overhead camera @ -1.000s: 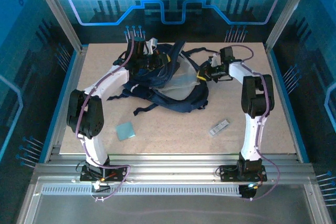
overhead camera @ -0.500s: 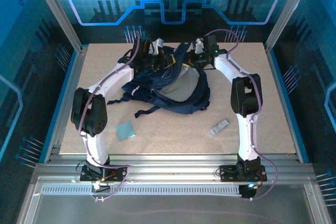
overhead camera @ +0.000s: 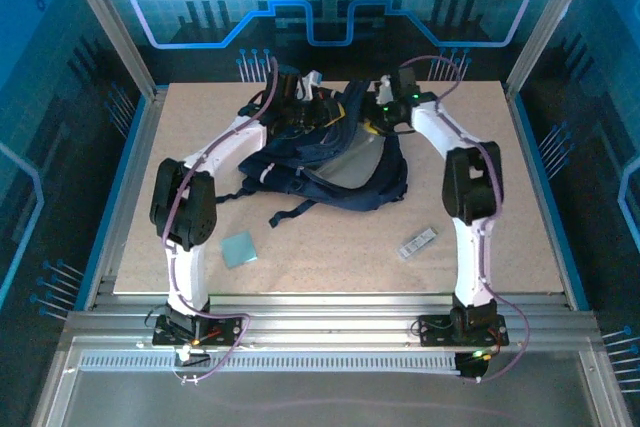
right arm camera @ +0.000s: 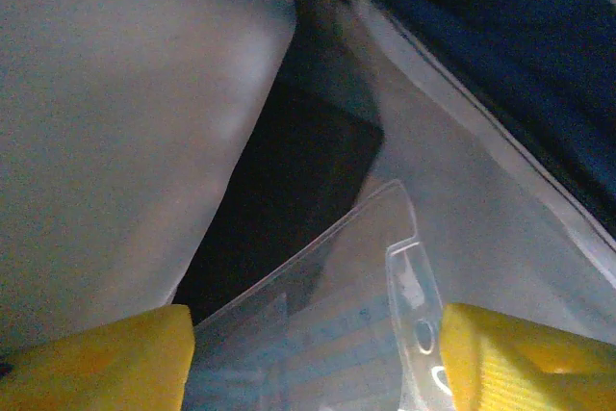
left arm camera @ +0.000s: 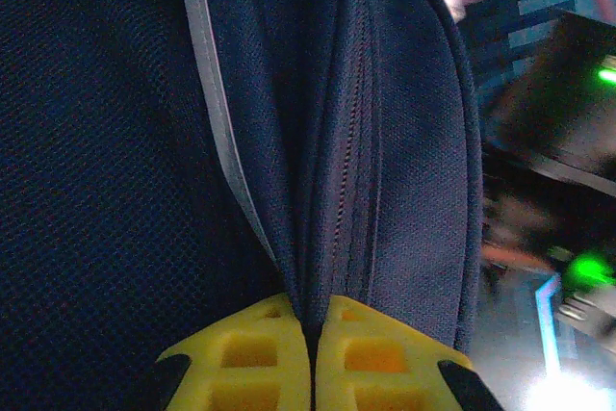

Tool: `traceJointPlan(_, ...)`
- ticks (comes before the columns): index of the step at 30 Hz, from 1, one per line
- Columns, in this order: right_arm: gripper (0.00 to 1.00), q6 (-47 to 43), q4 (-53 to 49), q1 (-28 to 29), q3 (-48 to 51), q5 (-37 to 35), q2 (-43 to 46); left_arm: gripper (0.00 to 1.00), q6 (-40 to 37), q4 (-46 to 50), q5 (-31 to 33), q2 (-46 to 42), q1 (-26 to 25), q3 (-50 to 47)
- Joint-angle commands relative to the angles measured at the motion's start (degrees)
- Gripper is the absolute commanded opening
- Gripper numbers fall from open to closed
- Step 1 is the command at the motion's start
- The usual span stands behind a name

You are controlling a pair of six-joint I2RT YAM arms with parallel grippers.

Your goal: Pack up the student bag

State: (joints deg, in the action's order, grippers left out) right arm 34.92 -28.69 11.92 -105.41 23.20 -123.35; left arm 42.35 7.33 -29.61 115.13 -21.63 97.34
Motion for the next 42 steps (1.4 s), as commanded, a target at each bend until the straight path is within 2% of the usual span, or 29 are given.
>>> traceJointPlan(1, 0.73, -4.28, -5.28, -2.61, 5.44, -5.18, 11.70, 0.00, 0.70, -8.23, -0.46, 2.15, -2.10, 5.27)
traceJointPlan(5, 0.83, -8.21, -8.75, -3.41, 12.48, -12.77, 21.16, 0.00, 2.62, -9.39, -0.64, 5.25, -3.54, 8.29)
traceJointPlan(7, 0.83, -8.46, -4.96, -3.53, 16.07, -11.05, 23.25, 0.00, 2.75, -9.36, -0.73, 5.87, -4.25, 9.24)
traceJointPlan(10, 0.76, -7.94, -5.75, -3.35, 14.28, -7.67, 19.89, 0.00, 3.15, -9.83, -0.80, 5.66, -4.64, 9.03)
traceJointPlan(13, 0.63, -7.52, -7.70, -3.02, 13.29, -9.36, 16.87, 0.00, 3.28, -10.18, -0.34, 4.69, -4.65, 7.85)
traceJointPlan(16, 0.56, -5.16, -7.10, -3.10, 17.57, -12.00, 17.42, 0.00, 3.54, -10.78, 0.03, 3.81, -4.65, 6.71)
traceJointPlan(18, 0.48, -2.77, -4.18, -2.69, 22.56, -11.17, 19.25, 0.00, 4.07, -11.62, 0.16, 3.52, -4.61, 5.98)
traceJointPlan(20, 0.47, 0.29, 0.83, -1.88, 28.15, -9.56, 21.12, 0.00, 4.56, -12.17, -0.02, 3.52, -4.65, 5.87)
traceJointPlan(22, 0.49, 3.20, 4.03, -0.93, 31.16, -8.55, 21.40, 0.00, 5.02, -12.57, -0.36, 3.50, -4.65, 6.01)
traceJointPlan(24, 0.62, 6.71, 5.88, 0.49, 32.01, -7.69, 20.04, 0.00, 5.09, -12.43, -0.46, 3.31, -4.64, 5.96)
traceJointPlan(26, 0.71, 9.54, 7.83, 1.71, 32.04, -7.88, 18.44, 0.00, 5.11, -12.47, -0.60, 3.00, -4.61, 5.85)
traceJointPlan(28, 0.74, 11.41, 9.72, 2.60, 31.01, -9.43, 16.43, 0.00, 5.18, -12.54, -0.79, 2.44, -4.66, 5.49)
traceJointPlan(31, 0.73, 14.44, 14.76, 2.85, 28.99, -10.25, 12.75, 0.00, 5.73, -13.28, -1.16, 1.27, -4.65, 4.31)
traceJointPlan(34, 0.54, 17.00, 19.05, 2.90, 26.54, -11.09, 9.41, 0.00, 5.45, -12.65, -1.38, 0.28, -4.65, 3.88)
traceJointPlan(36, 0.37, 17.63, 21.52, 2.97, 25.17, -11.41, 8.21, 0.00, 4.85, -12.00, -1.60, 0.01, -4.65, 3.88)
traceJointPlan(38, 0.15, 18.28, 23.24, 3.09, 23.96, -10.11, 7.47, 0.00, 4.23, -11.14, -1.46, 0.16, -4.64, 4.18)
traceJointPlan(40, 0.00, 19.12, 25.36, 3.33, 23.82, -8.02, 7.54, 0.00, 3.75, -10.37, -1.25, 0.69, -4.44, 4.80)
traceJointPlan(42, 0.00, 19.88, 27.06, 3.70, 24.87, -6.42, 8.56, 0.00, 4.21, -10.45, -1.97, 1.78, -4.05, 5.61)
